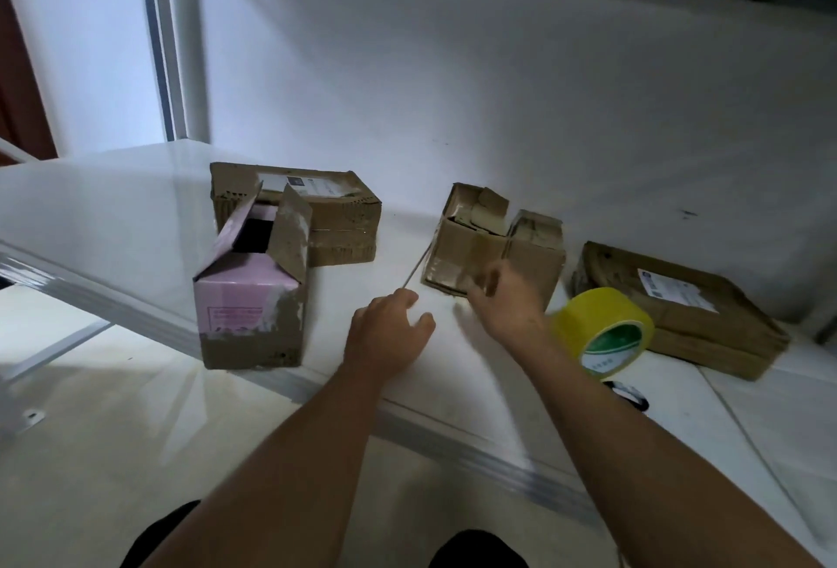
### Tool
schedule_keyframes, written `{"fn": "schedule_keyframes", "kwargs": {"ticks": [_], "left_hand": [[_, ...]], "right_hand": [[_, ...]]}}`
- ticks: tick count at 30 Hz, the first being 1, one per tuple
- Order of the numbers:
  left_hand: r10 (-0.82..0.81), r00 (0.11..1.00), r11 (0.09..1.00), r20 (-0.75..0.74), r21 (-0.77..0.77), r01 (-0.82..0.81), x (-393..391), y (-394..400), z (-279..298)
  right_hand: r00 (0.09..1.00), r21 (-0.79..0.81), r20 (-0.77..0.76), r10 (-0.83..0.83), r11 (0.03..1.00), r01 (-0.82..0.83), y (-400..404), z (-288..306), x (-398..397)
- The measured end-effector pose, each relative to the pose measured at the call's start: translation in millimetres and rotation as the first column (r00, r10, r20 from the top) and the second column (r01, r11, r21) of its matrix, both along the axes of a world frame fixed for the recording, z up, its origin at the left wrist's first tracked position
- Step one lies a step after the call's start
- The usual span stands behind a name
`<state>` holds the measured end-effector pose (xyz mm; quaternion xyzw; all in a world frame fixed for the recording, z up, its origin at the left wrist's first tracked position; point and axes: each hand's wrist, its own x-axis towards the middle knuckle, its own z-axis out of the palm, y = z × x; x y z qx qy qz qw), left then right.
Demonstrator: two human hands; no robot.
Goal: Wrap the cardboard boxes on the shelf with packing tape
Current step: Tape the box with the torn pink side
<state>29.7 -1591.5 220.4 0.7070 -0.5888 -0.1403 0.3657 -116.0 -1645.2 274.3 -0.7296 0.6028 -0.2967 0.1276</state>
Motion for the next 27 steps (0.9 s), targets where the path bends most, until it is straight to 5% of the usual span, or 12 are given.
{"fn": "schedule_keyframes", "kwargs": {"ticks": [3,6,10,14,18,21,24,27], "left_hand": [[-0.013,0.999,1.0,-0.036,0.013,0.013,0,4,0],[0.021,0.999,0.999,-0.038,-0.027,-0.022,-4,11,1],[-0.014,0.994,0.995,0.113,-0.097,0.025,-15,28,2],[-0.026,0.947,0.968,0.32,-0.227,0.104,-30,35,27],[0.279,0.706,0.953,0.651,-0.279,-0.12,-19,31,85],[0.326,0.578,0.92,0.748,-0.109,-0.377,11,34,130],[0.412,0.712,0.779,0.569,0.185,-0.599,64,42,150],[0.171,0.873,0.81,0.456,0.44,-0.388,96,50,142]], "right_hand": [[0.963,-0.162,-0.234,0.134,0.971,-0.175,18,43,-32],[0.961,-0.206,-0.25,0.117,0.964,-0.17,29,79,-77],[0.995,-0.109,-0.08,-0.053,0.993,0.045,27,77,-143],[0.876,0.258,0.415,-0.245,0.955,0.145,27,46,-163],[0.829,0.33,0.51,-0.228,0.942,0.057,31,18,-165],[0.849,0.259,0.496,-0.181,0.964,0.054,30,3,-167],[0.874,0.211,0.465,-0.141,0.976,0.046,32,-5,-167],[0.897,0.179,0.423,-0.131,0.982,0.059,31,-9,-166]]}}
